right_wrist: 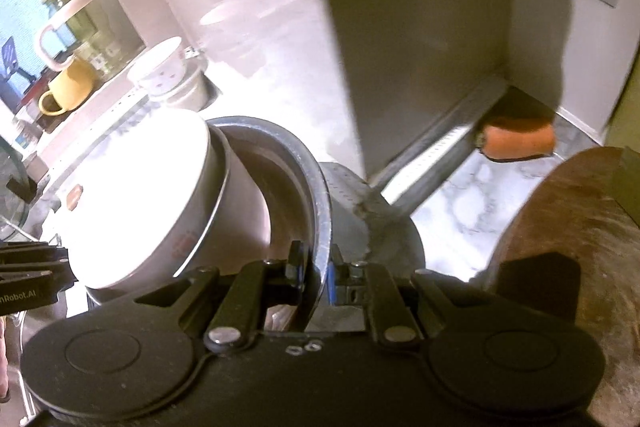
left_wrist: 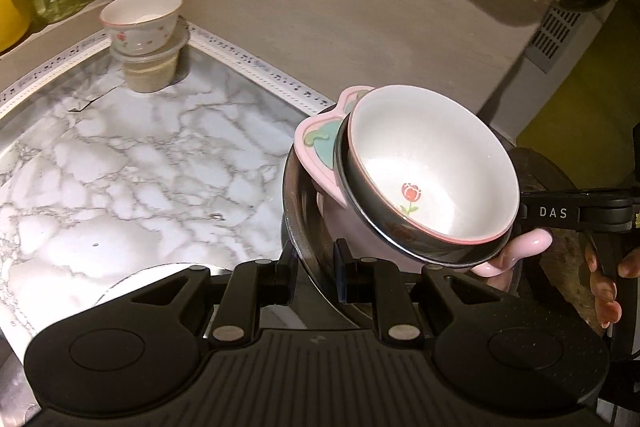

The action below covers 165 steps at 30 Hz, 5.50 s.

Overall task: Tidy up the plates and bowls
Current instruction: 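Carry the loaded steel plate with both grippers across the counter toward the sink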

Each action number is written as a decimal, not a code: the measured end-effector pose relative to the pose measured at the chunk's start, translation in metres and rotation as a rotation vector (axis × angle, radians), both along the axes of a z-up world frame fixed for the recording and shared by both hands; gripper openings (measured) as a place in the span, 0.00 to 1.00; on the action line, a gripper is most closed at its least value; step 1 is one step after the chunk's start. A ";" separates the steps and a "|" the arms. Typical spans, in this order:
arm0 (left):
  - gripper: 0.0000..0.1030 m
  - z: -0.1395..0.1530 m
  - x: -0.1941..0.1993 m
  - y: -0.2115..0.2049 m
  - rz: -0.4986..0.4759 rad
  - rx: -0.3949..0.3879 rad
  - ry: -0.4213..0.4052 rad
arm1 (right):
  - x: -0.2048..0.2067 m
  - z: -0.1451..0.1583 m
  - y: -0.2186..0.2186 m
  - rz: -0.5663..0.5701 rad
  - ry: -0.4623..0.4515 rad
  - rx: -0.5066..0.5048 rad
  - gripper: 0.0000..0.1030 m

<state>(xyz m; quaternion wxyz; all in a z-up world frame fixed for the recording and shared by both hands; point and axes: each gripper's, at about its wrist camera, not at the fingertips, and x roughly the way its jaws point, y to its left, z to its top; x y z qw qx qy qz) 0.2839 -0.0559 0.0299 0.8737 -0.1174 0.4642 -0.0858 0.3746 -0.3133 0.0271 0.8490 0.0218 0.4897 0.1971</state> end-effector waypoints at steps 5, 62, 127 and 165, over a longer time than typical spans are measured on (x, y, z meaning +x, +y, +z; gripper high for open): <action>0.17 -0.012 0.011 0.005 -0.014 0.019 0.007 | 0.000 -0.005 0.010 0.002 -0.002 -0.011 0.12; 0.17 -0.092 0.035 -0.026 -0.215 0.008 0.138 | -0.064 -0.077 -0.021 -0.218 0.112 0.036 0.15; 0.15 -0.100 0.021 -0.041 -0.209 0.045 0.216 | -0.021 -0.069 -0.022 0.038 0.081 -0.079 0.16; 0.15 -0.029 -0.009 -0.013 -0.113 0.056 0.072 | -0.051 -0.014 -0.007 0.022 -0.043 -0.027 0.12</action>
